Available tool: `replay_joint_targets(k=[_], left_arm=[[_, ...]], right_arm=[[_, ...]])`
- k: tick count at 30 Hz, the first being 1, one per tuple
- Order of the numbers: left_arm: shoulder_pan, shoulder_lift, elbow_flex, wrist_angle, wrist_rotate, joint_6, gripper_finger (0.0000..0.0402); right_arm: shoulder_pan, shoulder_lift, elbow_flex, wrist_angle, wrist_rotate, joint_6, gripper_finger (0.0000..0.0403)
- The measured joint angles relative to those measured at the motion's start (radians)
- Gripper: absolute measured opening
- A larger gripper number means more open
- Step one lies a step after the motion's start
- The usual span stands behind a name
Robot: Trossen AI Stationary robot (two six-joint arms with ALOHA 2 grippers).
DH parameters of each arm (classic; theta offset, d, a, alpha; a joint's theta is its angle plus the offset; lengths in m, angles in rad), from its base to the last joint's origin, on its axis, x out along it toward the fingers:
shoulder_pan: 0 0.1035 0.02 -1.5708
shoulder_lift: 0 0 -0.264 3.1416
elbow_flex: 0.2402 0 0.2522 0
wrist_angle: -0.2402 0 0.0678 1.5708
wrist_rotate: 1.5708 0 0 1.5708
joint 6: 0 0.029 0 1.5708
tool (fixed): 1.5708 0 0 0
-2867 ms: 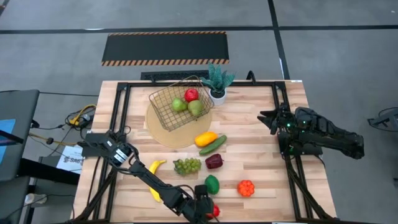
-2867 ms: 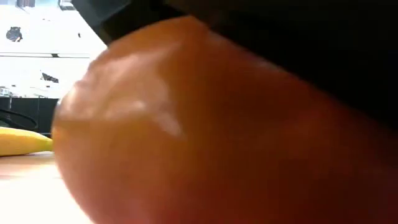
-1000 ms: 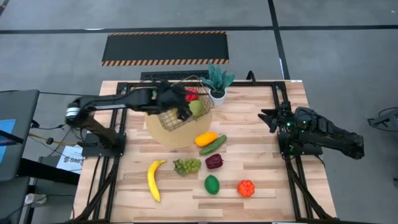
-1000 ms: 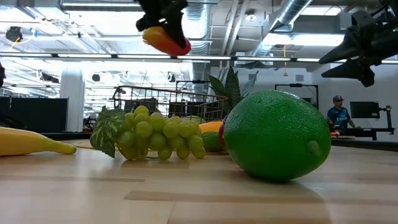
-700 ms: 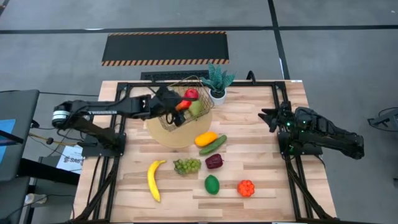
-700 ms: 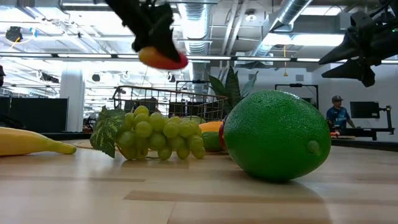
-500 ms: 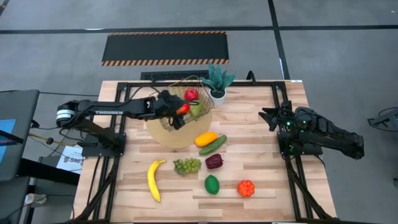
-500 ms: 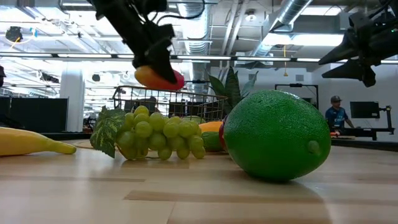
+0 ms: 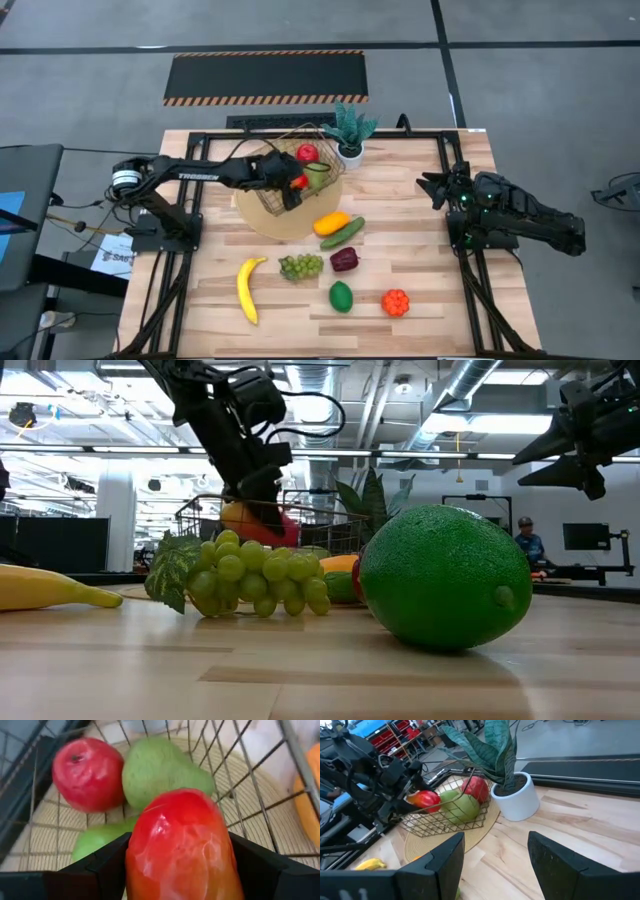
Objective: Build produce basket
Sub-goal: Put the orange mango into the wire basket, then put the dark red apple into the wire basket
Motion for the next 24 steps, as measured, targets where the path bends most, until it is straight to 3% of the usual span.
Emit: replay_joint_targets(k=[3, 17, 24], left_arm=[[0.006, 0.004, 0.001, 0.011, -0.03, -0.001, 0.0278], [0.013, 0.005, 0.036, -0.019, 0.007, -0.034, 0.0337], [0.021, 0.005, 0.216, -0.117, 0.024, -0.023, 0.0345]], right_arm=[[0.0, 0.0, 0.0, 0.0, 0.001, 0.0, 0.024], [0.0, 0.0, 0.0, 0.0, 0.01, -0.002, 0.024], [0.0, 0.0, 0.0, 0.0, 0.01, -0.006, 0.024]])
